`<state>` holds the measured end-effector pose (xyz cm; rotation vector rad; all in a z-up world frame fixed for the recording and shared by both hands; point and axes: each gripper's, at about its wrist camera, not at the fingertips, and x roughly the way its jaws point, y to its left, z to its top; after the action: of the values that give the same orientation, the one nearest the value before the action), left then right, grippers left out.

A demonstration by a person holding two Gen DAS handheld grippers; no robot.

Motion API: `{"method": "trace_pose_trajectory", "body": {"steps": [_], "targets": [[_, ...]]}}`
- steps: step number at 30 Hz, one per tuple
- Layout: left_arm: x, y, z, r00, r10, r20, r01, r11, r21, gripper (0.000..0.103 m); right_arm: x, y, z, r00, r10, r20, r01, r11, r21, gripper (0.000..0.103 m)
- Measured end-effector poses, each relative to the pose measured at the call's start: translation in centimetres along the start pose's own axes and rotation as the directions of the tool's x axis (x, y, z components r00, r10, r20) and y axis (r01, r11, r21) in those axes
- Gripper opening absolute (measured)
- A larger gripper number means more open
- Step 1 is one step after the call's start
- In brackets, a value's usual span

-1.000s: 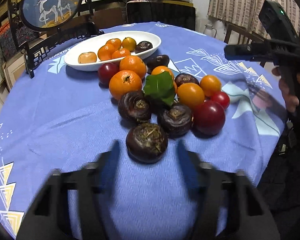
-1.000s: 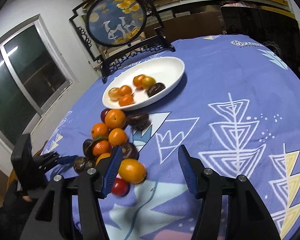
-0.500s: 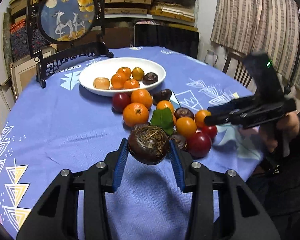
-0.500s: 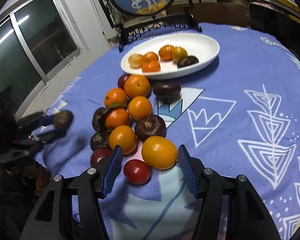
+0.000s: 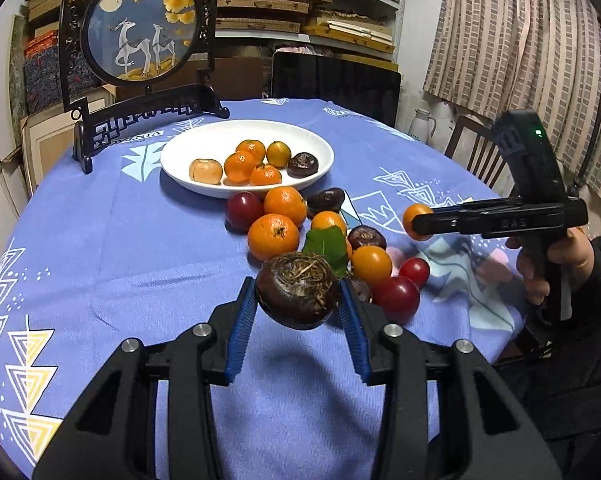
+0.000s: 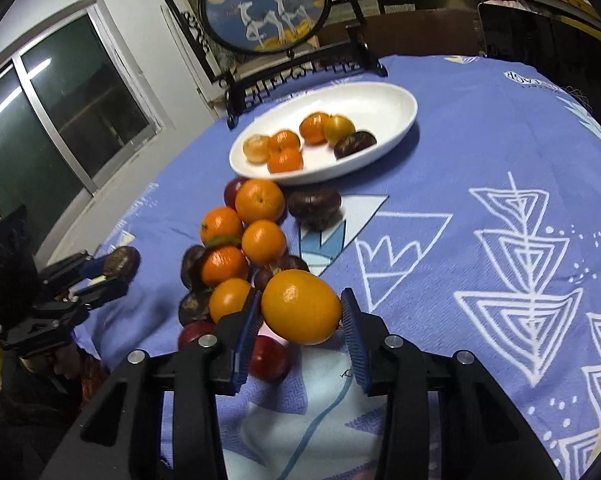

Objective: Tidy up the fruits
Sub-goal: 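Grasp a dark brown fruit with the left tool while the right tool grasps a yellow-orange fruit, then carry both fruits onto the white plate and open both tools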

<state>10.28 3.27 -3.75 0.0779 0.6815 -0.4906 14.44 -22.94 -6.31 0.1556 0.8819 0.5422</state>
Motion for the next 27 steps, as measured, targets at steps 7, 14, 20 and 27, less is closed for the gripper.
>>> {"method": "trace_pose_trajectory", "body": {"steps": [7, 14, 20, 27], "targets": [[1.0, 0.8, 3.2, 1.0, -0.007, 0.019, 0.007, 1.0, -0.007, 0.041, -1.8, -0.9, 3.2, 0.998, 0.018, 0.054, -0.019, 1.0, 0.022, 0.041], [4.6, 3.5, 9.3, 1.0, 0.016, 0.027, -0.014, 0.999, -0.044, 0.041, -1.3, -1.1, 9.0, 0.996, 0.02, 0.09, -0.021, 1.0, 0.011, 0.041], [9.7, 5.8, 14.4, 0.998, 0.059, 0.004, -0.059, 0.997, -0.055, 0.041, 2.3, -2.6, 14.6, 0.995, -0.006, 0.098, 0.003, 0.999, 0.034, 0.041], [16.4, 9.3, 16.8, 0.994, 0.077, -0.079, -0.086, 0.988, -0.13, 0.041, 8.5, -5.1, 17.6, 0.998, -0.048, 0.043, 0.044, 0.996, 0.083, 0.043]]}}
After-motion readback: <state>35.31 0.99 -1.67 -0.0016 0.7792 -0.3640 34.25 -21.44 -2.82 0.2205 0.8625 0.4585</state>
